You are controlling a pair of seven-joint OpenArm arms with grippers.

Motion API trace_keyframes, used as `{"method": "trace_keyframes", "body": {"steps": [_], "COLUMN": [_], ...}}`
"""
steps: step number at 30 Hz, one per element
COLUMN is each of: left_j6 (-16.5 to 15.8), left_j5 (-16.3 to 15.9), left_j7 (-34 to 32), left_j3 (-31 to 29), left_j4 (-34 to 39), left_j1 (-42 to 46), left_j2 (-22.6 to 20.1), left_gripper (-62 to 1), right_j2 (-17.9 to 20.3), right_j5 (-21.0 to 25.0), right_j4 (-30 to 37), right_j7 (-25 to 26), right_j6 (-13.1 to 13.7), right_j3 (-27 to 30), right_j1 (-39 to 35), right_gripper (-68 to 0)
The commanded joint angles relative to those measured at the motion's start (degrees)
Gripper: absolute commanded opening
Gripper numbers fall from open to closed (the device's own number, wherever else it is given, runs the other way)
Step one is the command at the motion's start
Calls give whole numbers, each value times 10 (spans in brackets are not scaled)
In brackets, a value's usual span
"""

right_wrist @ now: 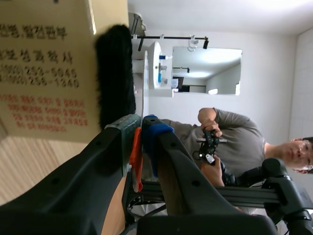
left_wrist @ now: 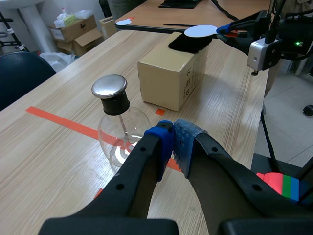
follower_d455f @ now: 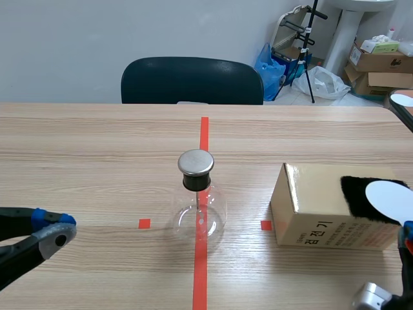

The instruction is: Do the electroscope experiment

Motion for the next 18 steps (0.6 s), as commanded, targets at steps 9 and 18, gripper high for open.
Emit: {"method": "trace_keyframes", "body": {"steps": [9,18], "left_j6": [-1,-1], "left_j5": [11,11], "left_j7": [-25,-24], "left_j3": [3,3], "left_j4": [-3,-3], "left_j1": [-8,-8], "left_j2": [6,4], "left_gripper": [14,14], "right_j2": [40,41], "right_j5": [3,-1], "right_j4": [-44,-72], "right_j7": [13,13], "right_j6": [-33,-33], "right_j3": [9,0], "right_j1": [32,43], "right_gripper": [-666,-666]}}
